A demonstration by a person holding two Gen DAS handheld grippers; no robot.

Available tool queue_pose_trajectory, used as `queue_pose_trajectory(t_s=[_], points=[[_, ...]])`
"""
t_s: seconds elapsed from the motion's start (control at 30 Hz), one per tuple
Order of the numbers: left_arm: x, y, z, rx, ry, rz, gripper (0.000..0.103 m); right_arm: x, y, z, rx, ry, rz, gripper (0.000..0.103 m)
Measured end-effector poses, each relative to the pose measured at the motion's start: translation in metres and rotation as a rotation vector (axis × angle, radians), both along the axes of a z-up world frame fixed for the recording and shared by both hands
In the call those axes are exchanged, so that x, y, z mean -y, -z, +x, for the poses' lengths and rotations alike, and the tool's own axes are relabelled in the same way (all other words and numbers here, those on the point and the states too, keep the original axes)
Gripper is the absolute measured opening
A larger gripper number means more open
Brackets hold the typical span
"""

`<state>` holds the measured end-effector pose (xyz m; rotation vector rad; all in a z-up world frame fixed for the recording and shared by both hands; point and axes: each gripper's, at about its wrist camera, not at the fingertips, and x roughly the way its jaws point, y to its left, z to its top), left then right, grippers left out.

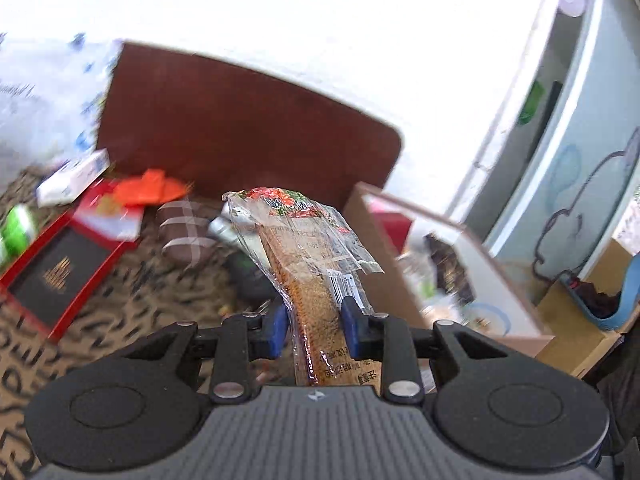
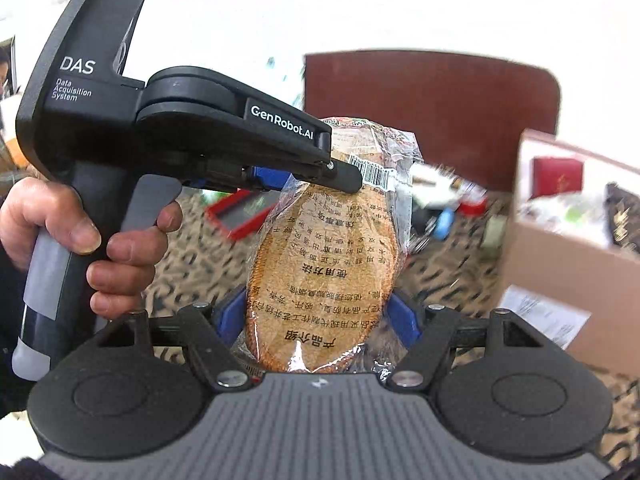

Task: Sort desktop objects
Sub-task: 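Carry the insole package into the cardboard box with both grippers and release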

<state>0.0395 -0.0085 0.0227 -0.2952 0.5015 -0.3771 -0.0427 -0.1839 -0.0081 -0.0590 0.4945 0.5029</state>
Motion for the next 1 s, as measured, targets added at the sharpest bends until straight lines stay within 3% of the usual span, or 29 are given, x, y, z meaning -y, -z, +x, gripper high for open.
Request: queue_pose_trajectory(t_s=[0.47, 0.73, 1.0], points=[[0.112, -0.059, 0.038, 0.152, 0.189, 0.027, 0.029, 0.090, -0.041, 0.016, 0.174, 0.201, 0.019, 0.071], [0.171, -0.058, 0.089, 0.075, 0.283, -0.037, 0.030, 0.144, -0.039, 0.047, 0.197, 0.306, -0.021, 0.071], [0.227, -0.038, 0.136, -0.012, 0.326, -0.044, 0.030, 0.188, -0.024, 0.091, 0.138, 0.360, -0.080, 0.071]])
